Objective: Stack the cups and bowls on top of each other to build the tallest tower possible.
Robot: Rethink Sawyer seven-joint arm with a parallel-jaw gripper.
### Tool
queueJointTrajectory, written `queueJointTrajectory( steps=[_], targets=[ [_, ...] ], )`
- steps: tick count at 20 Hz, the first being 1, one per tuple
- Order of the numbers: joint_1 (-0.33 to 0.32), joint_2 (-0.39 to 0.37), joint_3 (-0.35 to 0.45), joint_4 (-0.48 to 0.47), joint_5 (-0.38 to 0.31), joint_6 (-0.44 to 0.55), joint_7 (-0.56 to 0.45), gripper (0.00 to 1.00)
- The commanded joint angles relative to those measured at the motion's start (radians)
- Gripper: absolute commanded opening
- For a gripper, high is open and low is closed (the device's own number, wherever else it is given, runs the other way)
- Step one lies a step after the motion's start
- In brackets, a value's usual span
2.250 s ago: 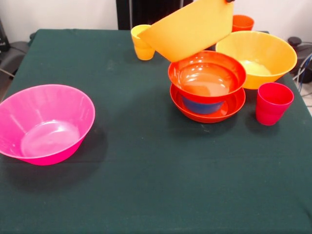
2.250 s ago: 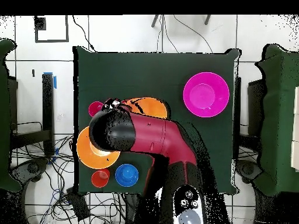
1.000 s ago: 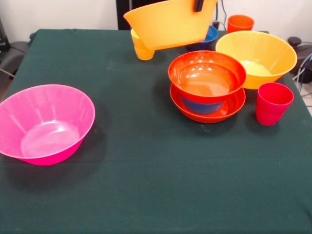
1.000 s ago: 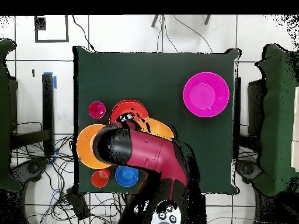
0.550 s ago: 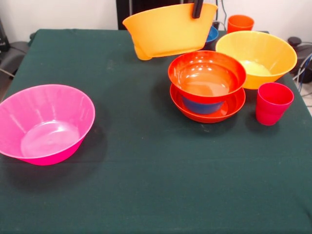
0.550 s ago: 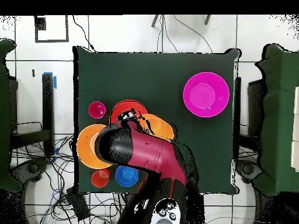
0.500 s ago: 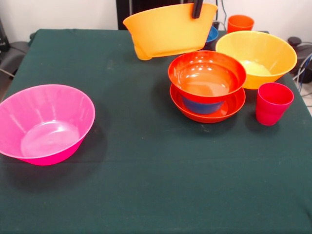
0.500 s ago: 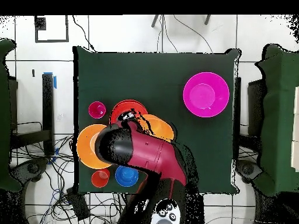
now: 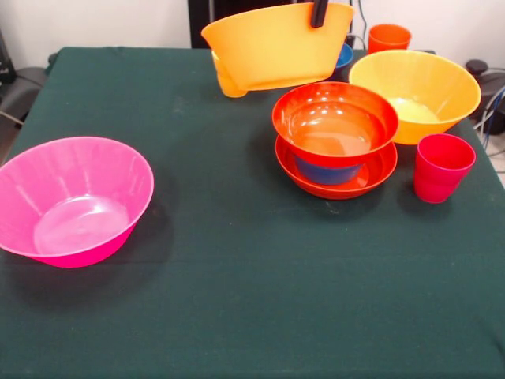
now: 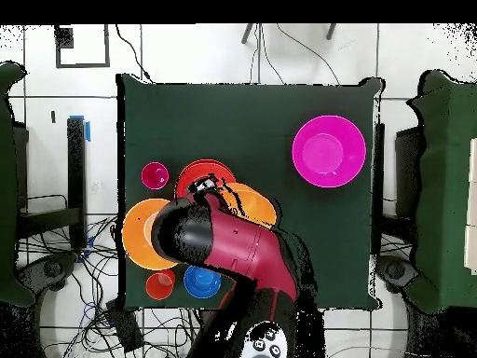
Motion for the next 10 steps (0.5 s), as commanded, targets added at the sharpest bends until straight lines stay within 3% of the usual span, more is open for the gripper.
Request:
queueJointTrajectory(
  steps=[1,10],
  targets=[
    [0.018,0.016,0.04,0.045,0.035,0.013,0.17,0.0],
    [0.012,0.011,0.054,0.047,0.044,0.007,0.154,0.0]
  ],
)
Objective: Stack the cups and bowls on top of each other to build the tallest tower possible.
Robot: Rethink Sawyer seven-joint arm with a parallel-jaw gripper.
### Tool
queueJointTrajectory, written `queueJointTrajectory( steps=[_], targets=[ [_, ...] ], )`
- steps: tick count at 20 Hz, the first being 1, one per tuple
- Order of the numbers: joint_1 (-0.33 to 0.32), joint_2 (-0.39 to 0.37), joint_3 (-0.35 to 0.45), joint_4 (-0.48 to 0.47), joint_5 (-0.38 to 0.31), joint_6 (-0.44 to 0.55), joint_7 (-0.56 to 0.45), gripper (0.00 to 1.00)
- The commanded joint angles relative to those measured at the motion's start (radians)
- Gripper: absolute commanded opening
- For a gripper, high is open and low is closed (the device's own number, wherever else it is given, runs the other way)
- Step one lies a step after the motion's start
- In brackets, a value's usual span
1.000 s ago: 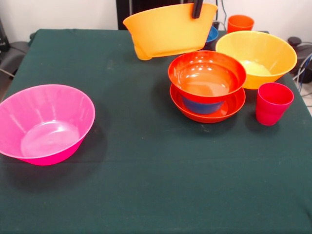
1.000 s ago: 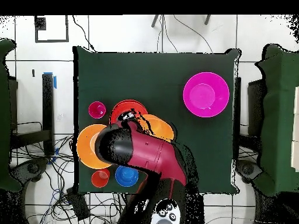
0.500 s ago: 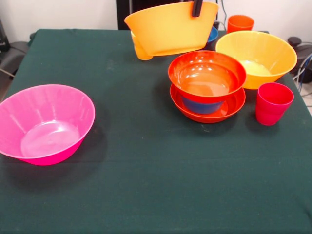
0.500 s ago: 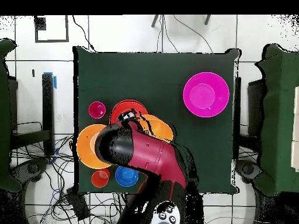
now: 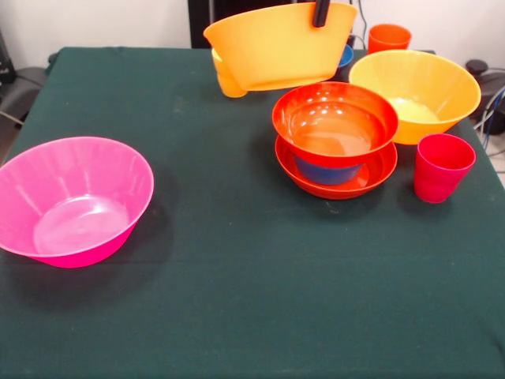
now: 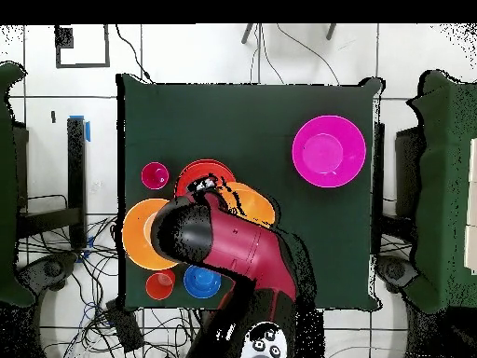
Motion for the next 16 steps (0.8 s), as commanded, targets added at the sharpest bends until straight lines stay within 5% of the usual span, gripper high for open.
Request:
queueJointTrajectory(
  steps=[1,16],
  targets=[
    [0.011,0.01,0.052,0.046,0.029,0.011,0.154,0.0],
    [0.012,0.001,0.055,0.052,0.041,0.016,0.151,0.0]
  ],
)
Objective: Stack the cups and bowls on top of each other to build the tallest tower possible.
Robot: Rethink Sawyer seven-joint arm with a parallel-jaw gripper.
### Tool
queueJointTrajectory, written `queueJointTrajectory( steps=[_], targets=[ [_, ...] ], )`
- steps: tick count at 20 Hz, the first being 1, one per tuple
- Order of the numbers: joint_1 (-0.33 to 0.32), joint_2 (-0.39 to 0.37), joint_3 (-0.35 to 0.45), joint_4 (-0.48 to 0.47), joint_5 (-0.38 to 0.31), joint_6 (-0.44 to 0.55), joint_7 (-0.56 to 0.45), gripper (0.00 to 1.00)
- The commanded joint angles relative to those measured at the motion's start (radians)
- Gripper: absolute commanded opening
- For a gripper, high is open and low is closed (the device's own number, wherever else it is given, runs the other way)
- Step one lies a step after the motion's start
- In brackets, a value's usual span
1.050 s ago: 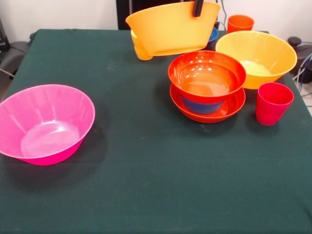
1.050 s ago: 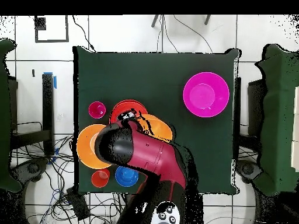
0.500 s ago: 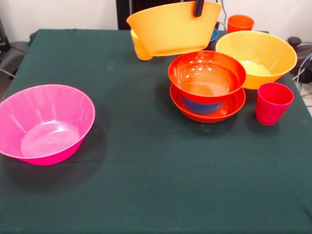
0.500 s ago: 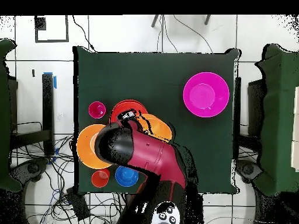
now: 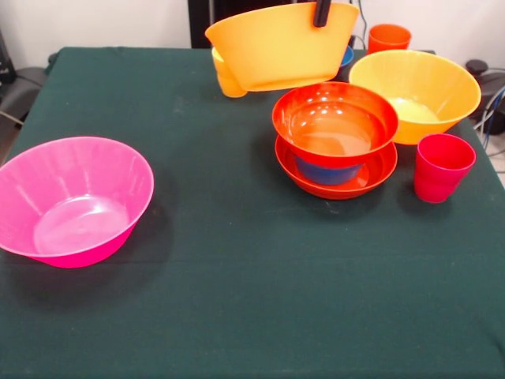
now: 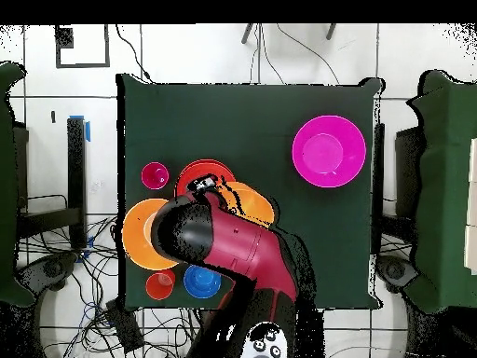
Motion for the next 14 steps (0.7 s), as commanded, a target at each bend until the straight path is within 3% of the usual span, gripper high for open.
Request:
queueJointTrajectory(
  steps=[1,14],
  targets=[
    [0.009,-0.002,0.062,0.054,0.031,0.011,0.149,0.0],
    [-0.008,-0.031,0.111,0.083,0.08,0.002,0.135,0.0]
  ],
)
